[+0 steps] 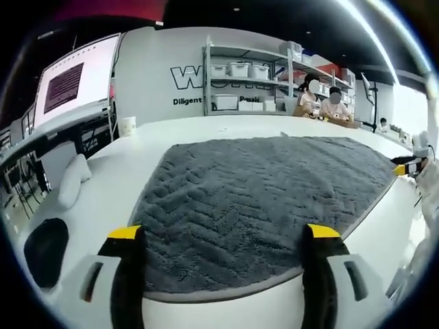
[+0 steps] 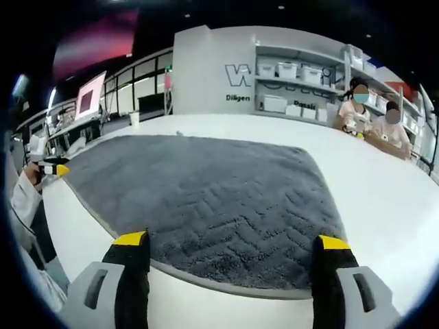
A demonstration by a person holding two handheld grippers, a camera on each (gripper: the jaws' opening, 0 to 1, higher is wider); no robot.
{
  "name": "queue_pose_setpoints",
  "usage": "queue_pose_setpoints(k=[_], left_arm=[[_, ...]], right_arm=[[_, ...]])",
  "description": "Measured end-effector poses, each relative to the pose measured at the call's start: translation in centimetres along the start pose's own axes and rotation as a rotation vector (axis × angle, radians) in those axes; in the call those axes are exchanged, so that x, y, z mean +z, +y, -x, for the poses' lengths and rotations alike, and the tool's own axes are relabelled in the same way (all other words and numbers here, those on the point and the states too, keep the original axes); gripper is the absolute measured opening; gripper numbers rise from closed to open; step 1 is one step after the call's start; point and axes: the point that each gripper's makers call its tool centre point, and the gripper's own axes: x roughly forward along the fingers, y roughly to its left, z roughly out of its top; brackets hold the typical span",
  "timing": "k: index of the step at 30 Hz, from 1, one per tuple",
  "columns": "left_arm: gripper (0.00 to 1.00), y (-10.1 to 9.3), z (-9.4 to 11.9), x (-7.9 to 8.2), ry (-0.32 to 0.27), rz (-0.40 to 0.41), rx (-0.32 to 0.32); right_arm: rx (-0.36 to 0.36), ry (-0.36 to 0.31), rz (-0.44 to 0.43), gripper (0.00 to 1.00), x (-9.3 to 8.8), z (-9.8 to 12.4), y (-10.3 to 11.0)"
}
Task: Open the folded towel by lifting each exposed corner and separating the folded layers until the towel lies flat within the target outline without major curled edges
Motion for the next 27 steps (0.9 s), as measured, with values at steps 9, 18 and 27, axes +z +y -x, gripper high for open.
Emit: queue_pose_setpoints(k=[9, 18, 27], left_arm=[[0.94, 0.0, 0.2, -0.1, 0.003, -0.002, -0.004], [0.94, 0.1, 0.3, 0.1, 0.042, -0.012, -0.016], [0.86, 2.3, 0.7, 3.0, -0.026, 0.006, 0.032]], right_arm=[[-0.001, -0.001, -0.001, 0.99, 0.0, 0.0, 0.1], [0.032, 0.046, 0.008, 0.98, -0.1, 0.1, 0.2], [0.045, 0.074, 0.017, 0.96, -0.2, 0.5, 0.2]])
